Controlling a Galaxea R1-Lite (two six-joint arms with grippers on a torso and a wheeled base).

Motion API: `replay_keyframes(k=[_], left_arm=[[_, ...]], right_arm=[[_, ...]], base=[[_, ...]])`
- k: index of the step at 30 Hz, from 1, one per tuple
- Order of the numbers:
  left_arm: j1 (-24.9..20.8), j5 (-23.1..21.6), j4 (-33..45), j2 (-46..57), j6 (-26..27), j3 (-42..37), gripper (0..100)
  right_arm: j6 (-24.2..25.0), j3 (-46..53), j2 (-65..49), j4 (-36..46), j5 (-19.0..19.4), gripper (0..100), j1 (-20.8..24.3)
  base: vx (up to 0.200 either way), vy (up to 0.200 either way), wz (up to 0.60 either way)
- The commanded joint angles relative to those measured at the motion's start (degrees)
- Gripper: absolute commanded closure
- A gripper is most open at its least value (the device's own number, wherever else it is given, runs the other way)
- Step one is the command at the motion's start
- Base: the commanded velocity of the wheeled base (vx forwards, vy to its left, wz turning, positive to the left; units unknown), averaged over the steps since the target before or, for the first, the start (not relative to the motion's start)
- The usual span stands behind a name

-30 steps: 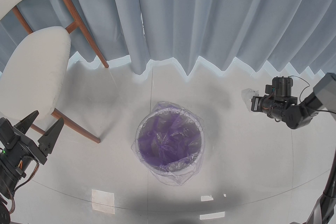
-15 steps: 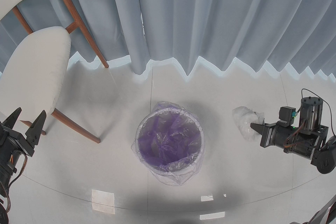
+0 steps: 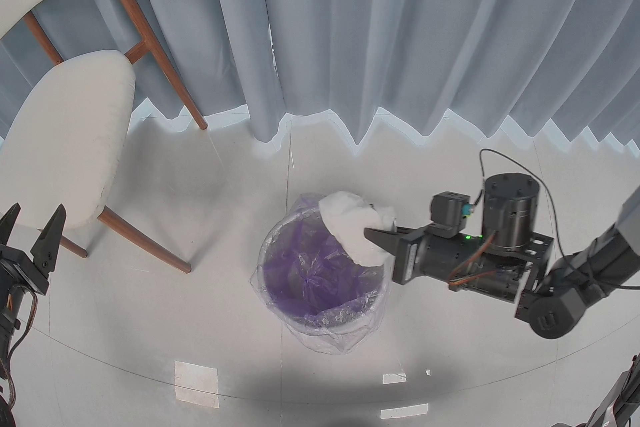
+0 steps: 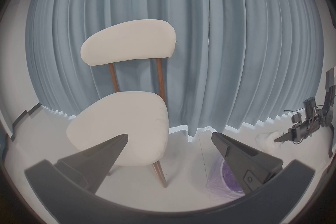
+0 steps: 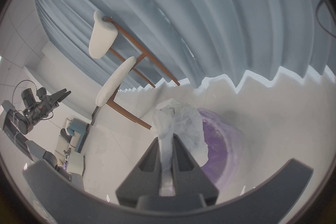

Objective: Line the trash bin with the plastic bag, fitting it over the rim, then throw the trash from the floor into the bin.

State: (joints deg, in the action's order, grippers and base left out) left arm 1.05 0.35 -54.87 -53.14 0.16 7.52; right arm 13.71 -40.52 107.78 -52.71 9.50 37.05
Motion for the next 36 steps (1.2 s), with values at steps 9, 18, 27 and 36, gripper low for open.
replay_keyframes(k=[9,18,27,36], left_arm=[[1.2,-0.1,0.0,1.9,0.2,-2.6,0],[1.2,-0.3,0.0,2.0,0.2,-3.2,0],[1.2,-0.4,0.0,2.1,0.2,-3.4,0],[1.2,-0.4,0.0,2.0,0.2,-3.4,0]], right_arm=[[-0.4,-15.0,22.7,-0.8,-1.2,100,1.6],[-2.4,-18.4,29.9,-2.0,-1.2,100,0.4],[-2.4,-24.6,33.6,-1.7,-1.3,100,-2.2],[-2.0,-23.5,32.0,-2.0,-1.3,0,-2.0]], base=[[0.0,0.0,0.0],[0.0,0.0,0.0],[0.0,0.0,0.0],[0.0,0.0,0.0]])
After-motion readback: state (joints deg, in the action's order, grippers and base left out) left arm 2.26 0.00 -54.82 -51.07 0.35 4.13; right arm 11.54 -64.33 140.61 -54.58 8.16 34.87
